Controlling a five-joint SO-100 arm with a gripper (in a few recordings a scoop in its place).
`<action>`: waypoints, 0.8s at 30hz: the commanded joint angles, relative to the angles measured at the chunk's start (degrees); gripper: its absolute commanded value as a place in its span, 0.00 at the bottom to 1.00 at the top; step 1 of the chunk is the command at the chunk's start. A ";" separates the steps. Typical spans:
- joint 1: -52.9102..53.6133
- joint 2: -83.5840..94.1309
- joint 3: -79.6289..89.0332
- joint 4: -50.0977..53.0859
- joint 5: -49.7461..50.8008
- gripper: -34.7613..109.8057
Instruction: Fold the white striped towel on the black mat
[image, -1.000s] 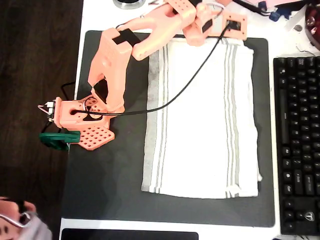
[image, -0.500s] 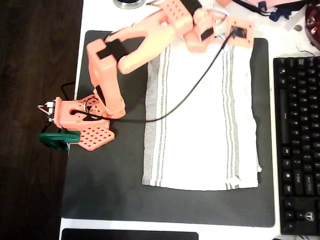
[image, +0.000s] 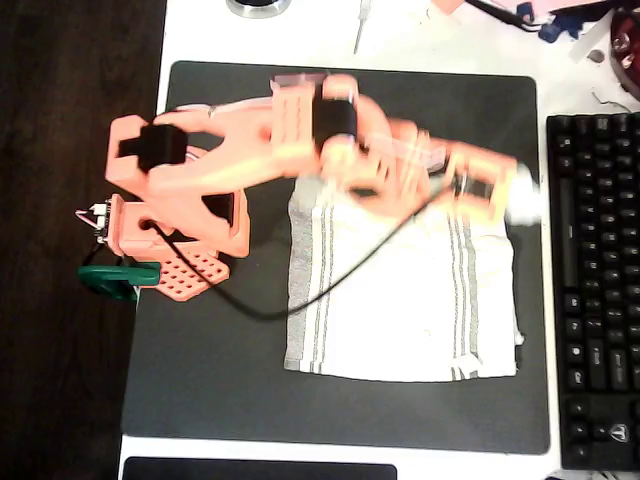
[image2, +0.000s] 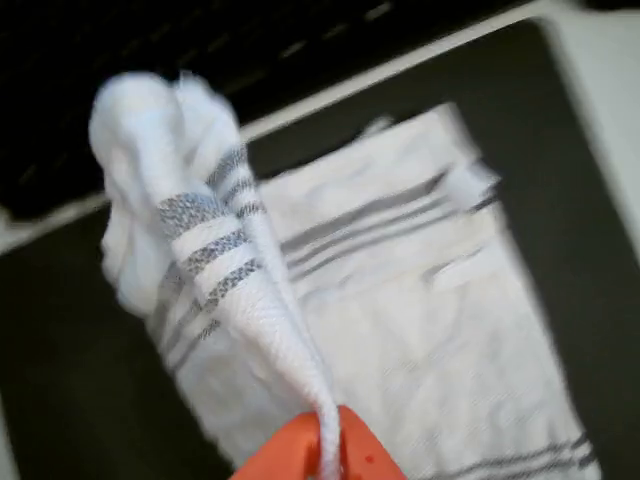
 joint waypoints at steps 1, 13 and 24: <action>7.12 2.64 7.21 -8.35 -3.60 0.24; 21.53 -1.67 23.12 -29.44 -10.02 0.32; 22.50 14.41 38.06 -29.79 -12.48 0.36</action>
